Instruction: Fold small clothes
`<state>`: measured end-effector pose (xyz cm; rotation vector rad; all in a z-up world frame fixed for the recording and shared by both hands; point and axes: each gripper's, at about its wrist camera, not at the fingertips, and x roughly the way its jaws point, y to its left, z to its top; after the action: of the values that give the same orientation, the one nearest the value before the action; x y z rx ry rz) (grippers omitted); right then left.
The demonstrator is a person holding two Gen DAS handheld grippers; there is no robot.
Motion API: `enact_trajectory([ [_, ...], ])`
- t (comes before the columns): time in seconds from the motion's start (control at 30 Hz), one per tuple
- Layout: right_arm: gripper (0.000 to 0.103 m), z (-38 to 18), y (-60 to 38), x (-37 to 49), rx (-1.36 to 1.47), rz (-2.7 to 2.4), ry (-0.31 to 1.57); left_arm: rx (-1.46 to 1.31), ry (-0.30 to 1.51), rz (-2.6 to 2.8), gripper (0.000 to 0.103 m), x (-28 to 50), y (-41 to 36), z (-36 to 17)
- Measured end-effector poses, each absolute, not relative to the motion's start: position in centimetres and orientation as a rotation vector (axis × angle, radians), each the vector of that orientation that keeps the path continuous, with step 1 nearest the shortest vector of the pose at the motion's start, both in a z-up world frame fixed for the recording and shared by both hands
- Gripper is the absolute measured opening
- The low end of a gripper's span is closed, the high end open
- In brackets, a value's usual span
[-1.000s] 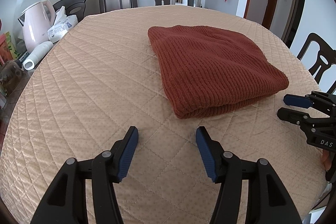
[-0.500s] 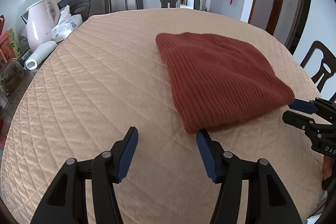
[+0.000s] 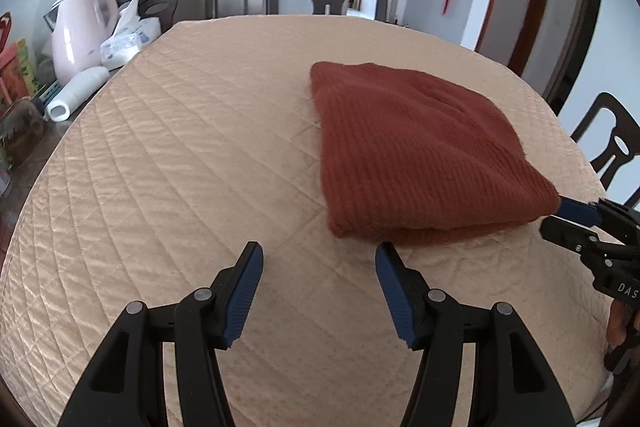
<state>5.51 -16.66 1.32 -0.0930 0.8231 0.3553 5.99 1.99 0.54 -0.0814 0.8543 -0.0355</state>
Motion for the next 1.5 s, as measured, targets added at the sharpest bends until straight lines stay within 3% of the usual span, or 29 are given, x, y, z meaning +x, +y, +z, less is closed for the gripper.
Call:
enact_trajectory([
  [0.27, 0.044, 0.2, -17.5, 8.8, -0.077, 0.314, 0.890, -0.097, 0.802, -0.046, 0.062, 5.8, 2.3, 2.3],
  [0.63, 0.044, 2.0, -18.9, 5.6, -0.093, 0.283, 0.843, -0.063, 0.851, -0.042, 0.062, 4.4, 1.5, 1.1],
  [1.5, 0.045, -0.4, -16.2, 4.0, -0.199, 0.343, 0.885, 0.007, 0.864, -0.007, 0.066, 4.1, 0.5, -0.2],
])
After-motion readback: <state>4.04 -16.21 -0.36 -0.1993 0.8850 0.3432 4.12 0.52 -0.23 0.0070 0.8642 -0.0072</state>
